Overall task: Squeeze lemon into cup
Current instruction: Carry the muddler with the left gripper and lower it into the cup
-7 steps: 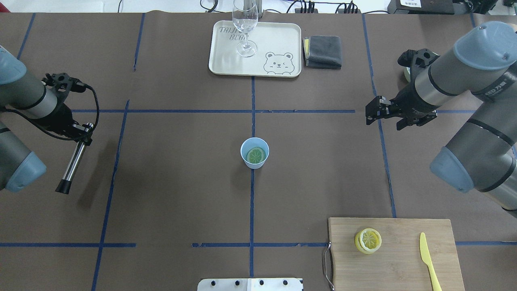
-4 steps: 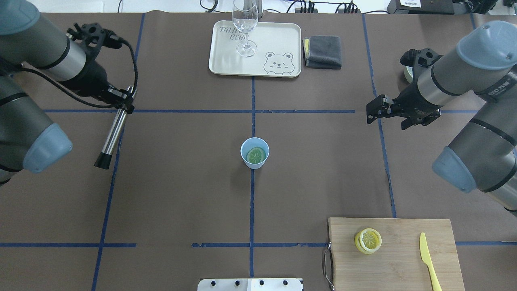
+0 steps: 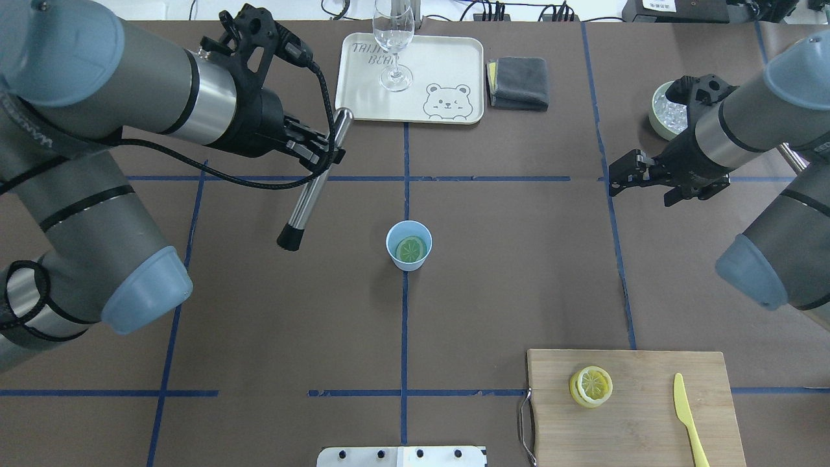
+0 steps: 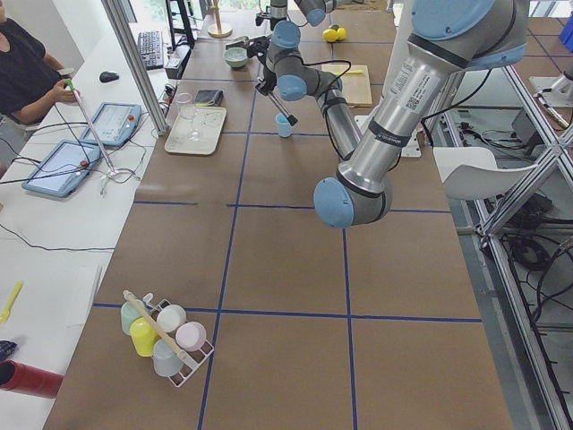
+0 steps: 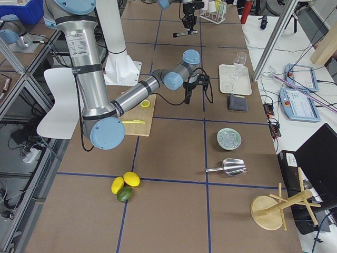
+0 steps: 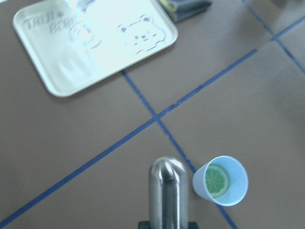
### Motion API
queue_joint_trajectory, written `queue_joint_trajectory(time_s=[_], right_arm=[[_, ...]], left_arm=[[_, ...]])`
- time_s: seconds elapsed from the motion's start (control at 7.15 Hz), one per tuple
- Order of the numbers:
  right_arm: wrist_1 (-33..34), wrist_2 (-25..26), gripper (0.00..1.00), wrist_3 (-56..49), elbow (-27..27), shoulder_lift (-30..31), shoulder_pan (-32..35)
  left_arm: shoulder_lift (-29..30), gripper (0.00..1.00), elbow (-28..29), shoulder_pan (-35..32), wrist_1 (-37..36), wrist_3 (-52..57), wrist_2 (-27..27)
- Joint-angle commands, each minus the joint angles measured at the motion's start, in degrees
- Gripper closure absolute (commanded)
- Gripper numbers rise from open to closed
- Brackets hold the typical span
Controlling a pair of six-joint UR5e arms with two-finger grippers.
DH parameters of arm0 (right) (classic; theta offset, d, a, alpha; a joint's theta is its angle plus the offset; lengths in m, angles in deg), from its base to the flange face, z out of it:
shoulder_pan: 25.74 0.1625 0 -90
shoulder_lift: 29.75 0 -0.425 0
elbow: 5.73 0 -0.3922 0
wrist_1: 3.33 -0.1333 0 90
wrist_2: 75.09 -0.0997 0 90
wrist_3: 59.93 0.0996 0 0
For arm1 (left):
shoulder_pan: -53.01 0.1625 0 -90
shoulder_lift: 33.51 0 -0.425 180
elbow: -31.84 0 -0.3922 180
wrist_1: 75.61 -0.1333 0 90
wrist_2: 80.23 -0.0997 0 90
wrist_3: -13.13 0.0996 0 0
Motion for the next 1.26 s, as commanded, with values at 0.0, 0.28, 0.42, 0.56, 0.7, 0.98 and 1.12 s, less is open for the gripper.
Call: queue_joint_trajectory(time_s=[0.0,0.28,0.42,0.56,0.7,0.98,1.12], right_arm=[[0.0,0.1,0.0,-1.7,0.3,0.7,0.7],[0.0,0.1,0.0,-1.8,0.2,0.6,0.8],[0.0,0.1,0.0,-1.9,0.2,0.6,0.9],[0.0,0.1,0.0,-1.9,0.1,0.6,1.0],[0.0,0.1,0.0,-1.9,-0.1,0.7,1.0],[0.0,0.1,0.0,-1.8,0.0,0.7,0.9],[0.0,0.1,0.0,-1.8,0.0,0.7,0.9]], left_arm=[[-2.5,1.0,6.4,9.2,32.0,0.1,-20.7],[-2.6,1.0,14.5,18.7,49.7,0.7,-40.6],[-2.0,1.0,15.3,20.8,51.8,1.0,-45.5],[-2.0,1.0,15.4,21.3,51.9,3.2,-49.0],[-1.9,1.0,16.7,23.3,52.0,4.2,-51.6],[-1.9,1.0,18.2,23.6,52.0,4.4,-51.8],[-1.3,1.0,20.3,23.7,52.1,4.4,-51.8]])
